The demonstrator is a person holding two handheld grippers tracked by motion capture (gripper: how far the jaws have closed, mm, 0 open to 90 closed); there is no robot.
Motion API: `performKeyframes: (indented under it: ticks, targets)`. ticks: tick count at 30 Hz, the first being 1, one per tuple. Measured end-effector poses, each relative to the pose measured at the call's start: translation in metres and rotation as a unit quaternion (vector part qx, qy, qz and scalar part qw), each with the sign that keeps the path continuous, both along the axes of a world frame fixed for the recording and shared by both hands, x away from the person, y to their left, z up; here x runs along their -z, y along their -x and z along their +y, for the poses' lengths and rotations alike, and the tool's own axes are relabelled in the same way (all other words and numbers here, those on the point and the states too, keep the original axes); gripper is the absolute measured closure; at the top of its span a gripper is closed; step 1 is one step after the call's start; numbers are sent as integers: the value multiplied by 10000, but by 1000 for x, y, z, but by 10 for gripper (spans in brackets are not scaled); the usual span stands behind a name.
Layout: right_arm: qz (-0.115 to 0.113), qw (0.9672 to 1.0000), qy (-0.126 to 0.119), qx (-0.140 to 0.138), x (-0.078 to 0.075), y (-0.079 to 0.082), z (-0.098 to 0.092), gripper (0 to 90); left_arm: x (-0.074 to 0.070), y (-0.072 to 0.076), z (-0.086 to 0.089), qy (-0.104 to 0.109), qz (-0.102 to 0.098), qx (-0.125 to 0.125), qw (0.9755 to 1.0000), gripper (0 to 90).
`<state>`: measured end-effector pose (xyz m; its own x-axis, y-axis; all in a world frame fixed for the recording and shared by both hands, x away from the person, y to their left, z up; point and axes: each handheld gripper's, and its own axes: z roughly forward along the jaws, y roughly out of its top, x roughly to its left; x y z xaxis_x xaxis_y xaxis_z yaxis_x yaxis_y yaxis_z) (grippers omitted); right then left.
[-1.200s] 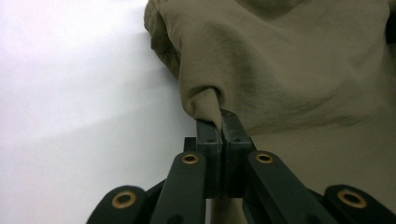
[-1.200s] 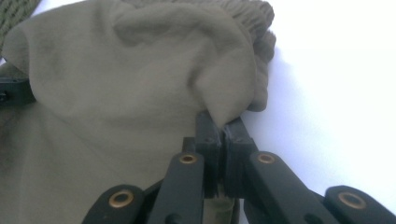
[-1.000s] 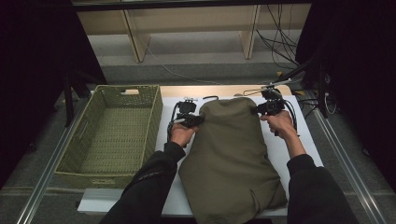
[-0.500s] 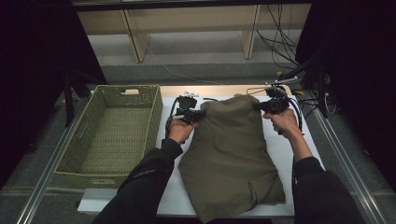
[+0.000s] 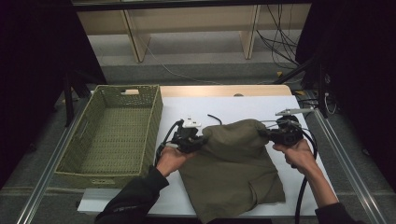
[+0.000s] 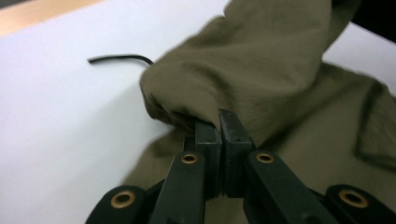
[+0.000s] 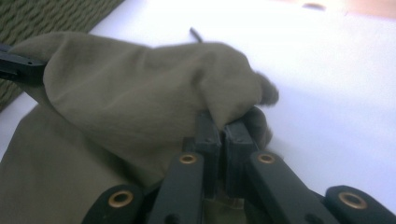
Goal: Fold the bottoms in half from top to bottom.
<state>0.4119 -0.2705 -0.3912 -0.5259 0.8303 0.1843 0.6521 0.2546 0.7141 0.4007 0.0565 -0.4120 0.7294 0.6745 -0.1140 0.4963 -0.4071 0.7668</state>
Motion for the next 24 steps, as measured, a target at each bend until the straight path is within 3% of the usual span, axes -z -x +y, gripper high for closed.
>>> performKeyframes:
  ticks: [3,7,13,19,24]
  targets:
    - [75,9999,-43,-66,8,13,-3,874,7,12,1,-111,63,119,9998,869]
    - [191,9997,72,-155,17,26,-4,872,15,27,-2,-257,92,304,9992,867]
    - [494,9984,181,-188,35,38,-5,867,38,43,-4,-507,316,498,9970,856]
    - [754,9949,631,-245,49,48,-1,863,53,48,-2,-634,512,542,9952,849]
    - [905,9908,952,-311,60,51,6,862,63,51,-5,-794,555,577,9936,841]
